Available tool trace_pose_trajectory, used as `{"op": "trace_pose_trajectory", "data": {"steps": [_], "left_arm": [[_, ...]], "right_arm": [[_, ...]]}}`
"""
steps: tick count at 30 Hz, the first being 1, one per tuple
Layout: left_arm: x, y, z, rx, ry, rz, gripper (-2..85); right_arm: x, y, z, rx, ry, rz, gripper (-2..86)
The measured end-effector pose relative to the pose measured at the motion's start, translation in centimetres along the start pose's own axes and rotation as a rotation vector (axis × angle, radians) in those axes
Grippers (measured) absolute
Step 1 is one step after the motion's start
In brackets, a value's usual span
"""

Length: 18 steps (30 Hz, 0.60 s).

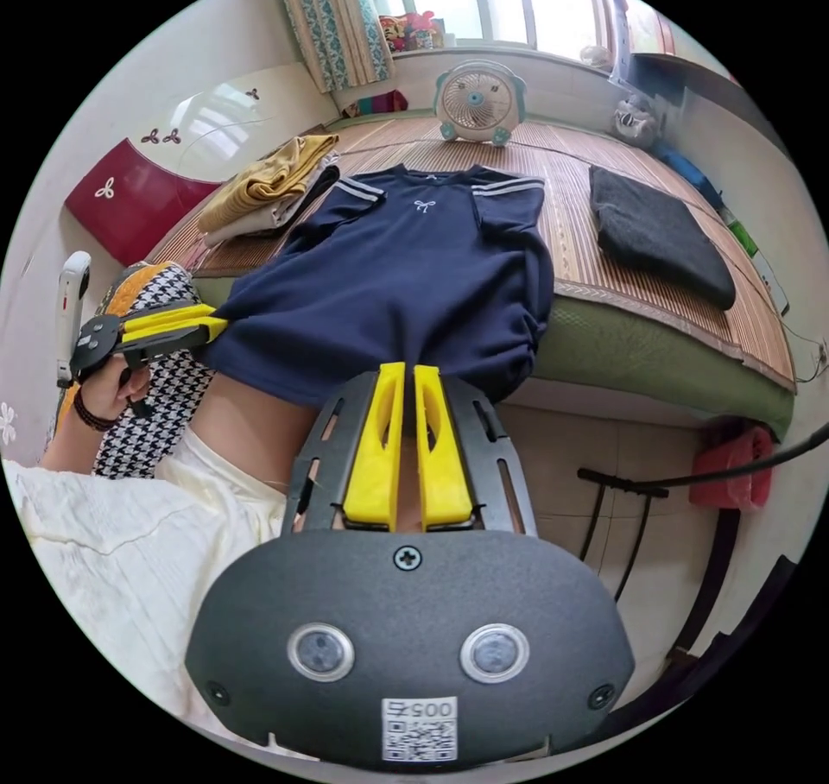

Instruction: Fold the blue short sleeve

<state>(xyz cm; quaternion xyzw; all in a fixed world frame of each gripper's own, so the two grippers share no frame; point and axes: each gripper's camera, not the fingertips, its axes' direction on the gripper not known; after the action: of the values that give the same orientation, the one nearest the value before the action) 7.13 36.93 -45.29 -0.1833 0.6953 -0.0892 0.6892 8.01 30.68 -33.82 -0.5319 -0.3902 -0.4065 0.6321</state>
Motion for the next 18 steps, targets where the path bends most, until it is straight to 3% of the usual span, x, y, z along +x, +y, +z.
{"op": "trace_pose_trajectory", "data": {"steps": [9, 15, 18], "left_arm": [[-0.7, -4.8, -0.7, 0.171, 0.026, -0.117, 3.7], [1.6, -12.1, 5.4, 0.076, 0.121, -0.233, 2.8], [3.3, -14.1, 8.3, 0.041, 0.036, -0.244, 1.9]], "right_arm": [[-2.6, -3.5, -1.5, 0.133, 0.041, 0.022, 2.3], [-6.1, -9.3, 2.2, 0.088, 0.125, 0.034, -0.5], [-6.4, -10.8, 3.5, 0.060, 0.147, 0.072, -0.8]]}}
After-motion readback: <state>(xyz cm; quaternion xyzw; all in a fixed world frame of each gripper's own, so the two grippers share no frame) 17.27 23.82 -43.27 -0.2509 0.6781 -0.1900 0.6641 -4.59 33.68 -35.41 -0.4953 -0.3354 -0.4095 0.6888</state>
